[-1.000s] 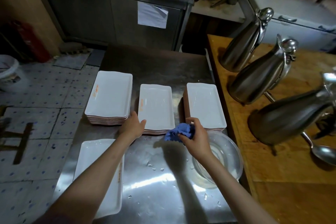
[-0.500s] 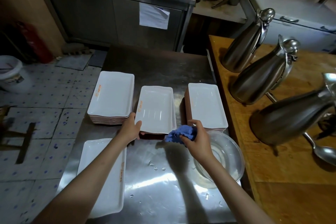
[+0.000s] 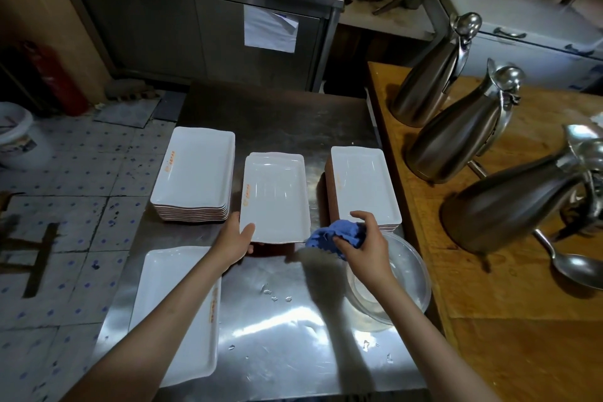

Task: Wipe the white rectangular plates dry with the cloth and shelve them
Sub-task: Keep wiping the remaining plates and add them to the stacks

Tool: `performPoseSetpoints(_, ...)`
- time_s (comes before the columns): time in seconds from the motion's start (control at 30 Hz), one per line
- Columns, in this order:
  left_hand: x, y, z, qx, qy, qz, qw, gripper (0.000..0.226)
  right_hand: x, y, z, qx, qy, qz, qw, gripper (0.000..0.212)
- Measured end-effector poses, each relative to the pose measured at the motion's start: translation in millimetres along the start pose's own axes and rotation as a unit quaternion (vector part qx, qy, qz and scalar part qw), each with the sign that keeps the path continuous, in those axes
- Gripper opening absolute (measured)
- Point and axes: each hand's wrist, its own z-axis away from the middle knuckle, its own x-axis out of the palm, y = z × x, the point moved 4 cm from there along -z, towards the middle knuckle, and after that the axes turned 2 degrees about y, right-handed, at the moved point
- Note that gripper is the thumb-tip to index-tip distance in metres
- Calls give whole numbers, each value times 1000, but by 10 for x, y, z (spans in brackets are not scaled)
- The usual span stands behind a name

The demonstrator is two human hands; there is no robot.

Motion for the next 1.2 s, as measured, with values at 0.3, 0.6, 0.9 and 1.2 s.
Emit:
performPoseSetpoints(0.3, 277, 205, 238, 16, -48, 29, 998, 21, -348, -1, 30, -19, 37, 6, 999, 47)
performPoseSetpoints(0.6, 671, 363, 525, 43, -76, 16, 996, 21, -763, 129, 62, -42, 81, 16, 996, 47)
performPoseSetpoints(0.9, 1014, 398, 702, 76, -86, -27, 993, 39, -1000, 223, 113, -39, 101, 11, 994, 44)
performPoseSetpoints(1.2, 1177, 528, 849, 96, -45, -30, 994, 42, -1167, 293, 170, -27, 117, 1, 993, 46)
